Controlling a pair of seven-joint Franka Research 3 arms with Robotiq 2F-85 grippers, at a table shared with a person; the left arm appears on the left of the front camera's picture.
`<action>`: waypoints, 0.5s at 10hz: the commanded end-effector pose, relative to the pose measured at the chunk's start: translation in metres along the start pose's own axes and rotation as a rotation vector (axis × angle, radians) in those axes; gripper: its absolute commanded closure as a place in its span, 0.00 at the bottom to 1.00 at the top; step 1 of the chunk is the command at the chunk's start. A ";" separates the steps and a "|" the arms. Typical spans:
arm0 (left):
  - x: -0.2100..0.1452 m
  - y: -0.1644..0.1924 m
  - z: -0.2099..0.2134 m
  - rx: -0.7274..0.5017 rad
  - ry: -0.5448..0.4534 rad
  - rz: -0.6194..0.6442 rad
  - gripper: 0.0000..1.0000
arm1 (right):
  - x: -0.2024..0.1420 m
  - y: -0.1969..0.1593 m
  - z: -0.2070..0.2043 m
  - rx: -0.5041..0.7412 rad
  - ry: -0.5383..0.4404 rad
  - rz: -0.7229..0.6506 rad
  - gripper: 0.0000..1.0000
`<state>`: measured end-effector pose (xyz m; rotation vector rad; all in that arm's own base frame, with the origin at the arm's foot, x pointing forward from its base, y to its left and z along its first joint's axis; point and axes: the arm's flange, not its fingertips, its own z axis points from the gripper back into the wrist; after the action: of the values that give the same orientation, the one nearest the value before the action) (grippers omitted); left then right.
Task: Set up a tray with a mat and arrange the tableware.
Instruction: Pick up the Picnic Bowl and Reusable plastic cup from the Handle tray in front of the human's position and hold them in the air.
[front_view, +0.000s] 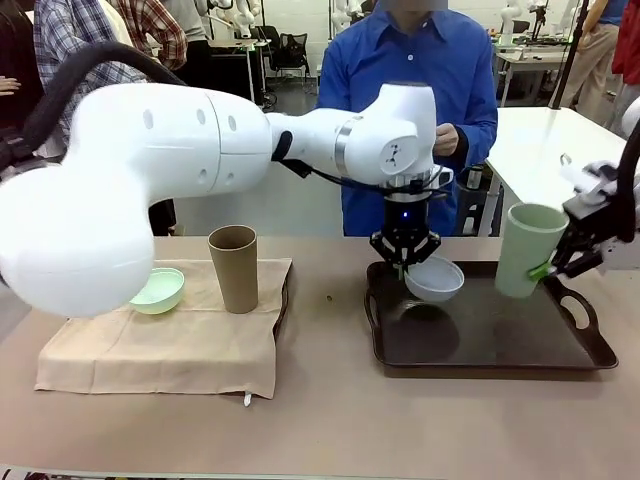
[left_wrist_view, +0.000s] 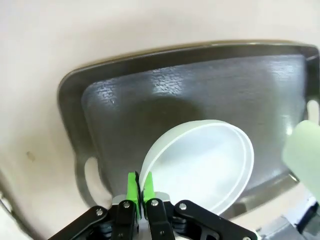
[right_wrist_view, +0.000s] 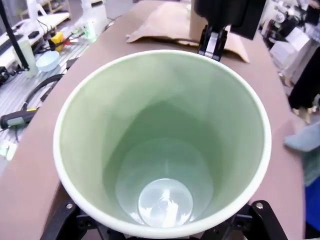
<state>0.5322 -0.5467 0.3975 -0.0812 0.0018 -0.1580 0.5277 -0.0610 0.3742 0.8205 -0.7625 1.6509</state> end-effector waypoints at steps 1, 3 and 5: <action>-0.039 -0.008 0.051 0.036 -0.079 -0.013 1.00 | 0.054 0.022 0.028 -0.021 0.040 0.012 0.77; -0.061 -0.020 0.097 0.045 -0.161 -0.038 1.00 | 0.093 0.028 0.048 -0.015 0.044 0.014 0.77; -0.090 -0.026 0.141 0.046 -0.245 -0.031 1.00 | 0.130 0.041 0.060 -0.024 0.063 0.024 0.77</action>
<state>0.4569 -0.5600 0.5417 -0.0905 -0.1938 -0.2161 0.4822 -0.0546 0.5090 0.7419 -0.7803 1.6866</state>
